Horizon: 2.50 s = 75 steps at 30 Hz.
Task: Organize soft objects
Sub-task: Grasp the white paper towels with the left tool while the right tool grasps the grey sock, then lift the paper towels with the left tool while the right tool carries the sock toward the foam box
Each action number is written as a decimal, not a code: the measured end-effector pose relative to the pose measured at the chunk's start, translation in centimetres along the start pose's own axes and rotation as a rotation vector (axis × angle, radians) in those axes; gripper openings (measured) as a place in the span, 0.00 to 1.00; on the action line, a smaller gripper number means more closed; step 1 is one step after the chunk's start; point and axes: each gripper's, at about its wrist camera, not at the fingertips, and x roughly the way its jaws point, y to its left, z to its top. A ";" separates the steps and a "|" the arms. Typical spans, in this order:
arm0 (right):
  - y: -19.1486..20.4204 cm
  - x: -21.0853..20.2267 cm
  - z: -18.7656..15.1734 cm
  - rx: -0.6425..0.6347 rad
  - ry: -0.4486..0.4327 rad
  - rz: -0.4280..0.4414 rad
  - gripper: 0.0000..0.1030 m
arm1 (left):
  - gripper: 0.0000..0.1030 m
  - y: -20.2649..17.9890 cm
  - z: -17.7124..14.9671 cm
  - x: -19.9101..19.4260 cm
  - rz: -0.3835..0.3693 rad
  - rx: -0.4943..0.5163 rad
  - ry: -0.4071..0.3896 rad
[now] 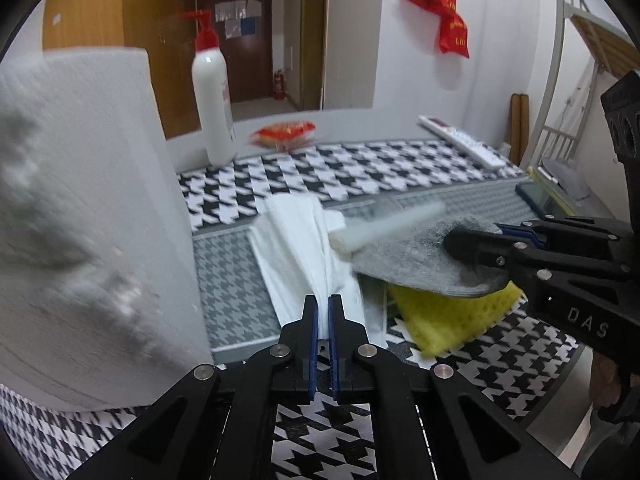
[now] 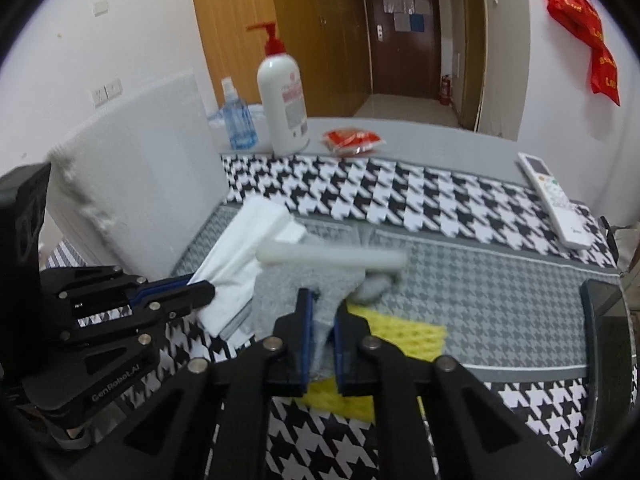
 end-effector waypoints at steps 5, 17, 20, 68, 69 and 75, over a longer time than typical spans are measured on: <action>0.0 -1.8 1.2 0.009 -0.062 -0.005 0.12 | 0.05 0.1 0.7 -1.8 0.007 0.010 -0.050; 0.0 -5.6 3.2 0.007 -0.177 -0.021 0.12 | 0.05 0.4 2.2 -5.1 0.041 0.020 -0.150; 0.2 -6.4 3.6 -0.002 -0.204 -0.024 0.12 | 0.05 0.3 2.5 -5.5 0.044 0.026 -0.167; 4.5 -11.5 8.4 -0.077 -0.358 -0.060 0.12 | 0.05 2.0 7.1 -13.8 0.095 0.044 -0.382; 4.8 -11.5 8.6 -0.081 -0.361 -0.058 0.12 | 0.05 2.2 7.1 -14.0 0.098 0.039 -0.384; 5.9 -11.6 9.6 -0.097 -0.378 -0.030 0.12 | 0.05 3.7 7.6 -15.5 0.125 0.016 -0.415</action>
